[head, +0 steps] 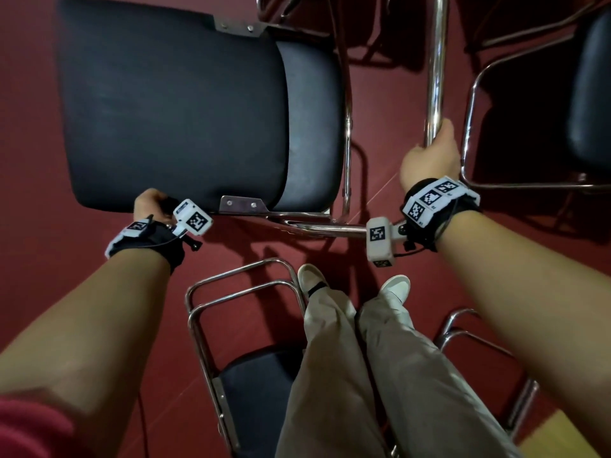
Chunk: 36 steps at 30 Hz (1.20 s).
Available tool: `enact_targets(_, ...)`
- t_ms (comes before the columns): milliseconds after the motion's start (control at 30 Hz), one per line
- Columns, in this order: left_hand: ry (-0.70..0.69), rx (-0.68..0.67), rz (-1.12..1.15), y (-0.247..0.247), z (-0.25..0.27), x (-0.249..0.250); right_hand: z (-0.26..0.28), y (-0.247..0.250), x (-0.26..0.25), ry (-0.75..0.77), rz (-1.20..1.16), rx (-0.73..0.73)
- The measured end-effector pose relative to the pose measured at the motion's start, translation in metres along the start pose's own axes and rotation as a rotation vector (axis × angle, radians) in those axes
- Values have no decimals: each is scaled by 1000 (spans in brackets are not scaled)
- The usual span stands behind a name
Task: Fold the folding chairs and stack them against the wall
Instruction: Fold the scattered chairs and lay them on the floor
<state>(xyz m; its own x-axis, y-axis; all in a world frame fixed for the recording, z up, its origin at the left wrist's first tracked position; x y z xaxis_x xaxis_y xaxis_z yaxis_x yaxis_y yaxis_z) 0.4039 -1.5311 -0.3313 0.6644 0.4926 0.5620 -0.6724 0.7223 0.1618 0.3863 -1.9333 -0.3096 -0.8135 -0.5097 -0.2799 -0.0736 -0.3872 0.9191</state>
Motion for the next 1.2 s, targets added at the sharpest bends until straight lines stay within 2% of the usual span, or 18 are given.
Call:
enact_targets(167,123,-79,53,-17,0,-22,-1,-1,-1,-1,12,11)
enact_targets(300,188,-95,-41,-28,13,-47,2,2,1,11,14,-5)
enact_targets(467,288,-153,39,-43,40,-70,6,6,-2,3,8,-10)
enact_targets(667,303,-149,-37,-41,59,-104,19,20,5,-37,-218,-85)
enact_targets(767,316,-161,-52,-39,68,-112,40,25,27,-232,-307,-201)
enact_targets(933,262,-129,-32,-27,54,-117,98,-17,63,-564,-633,-456)
enact_targets(1033,257,-121,-35,-18,33,-120,122,-42,63,-606,-823,-691)
enact_targets(1100,265,-136,-23,-12,14,-122,130,-60,53,-593,-848,-813)
enact_targets(1133,262,-141,-9,-10,7,-122,132,-65,47,-587,-845,-829)
enact_targets(1200,257,-152,25,-6,-9,-120,136,-79,38,-602,-844,-763)
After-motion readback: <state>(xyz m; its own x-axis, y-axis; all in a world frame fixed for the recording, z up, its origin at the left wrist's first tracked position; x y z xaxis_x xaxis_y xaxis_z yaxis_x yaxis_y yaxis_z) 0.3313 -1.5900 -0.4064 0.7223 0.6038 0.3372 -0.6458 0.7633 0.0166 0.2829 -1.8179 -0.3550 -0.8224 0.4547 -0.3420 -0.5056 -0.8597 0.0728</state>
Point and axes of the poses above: each hand's wrist, its own z-axis away from the middle knuckle, its own y-axis out of the back of the hand, x = y × z, the point moved 1 cm from there along -z, towards the middle knuckle, and after that the axes turned 11 degrees about z, right-handed, at the moved point
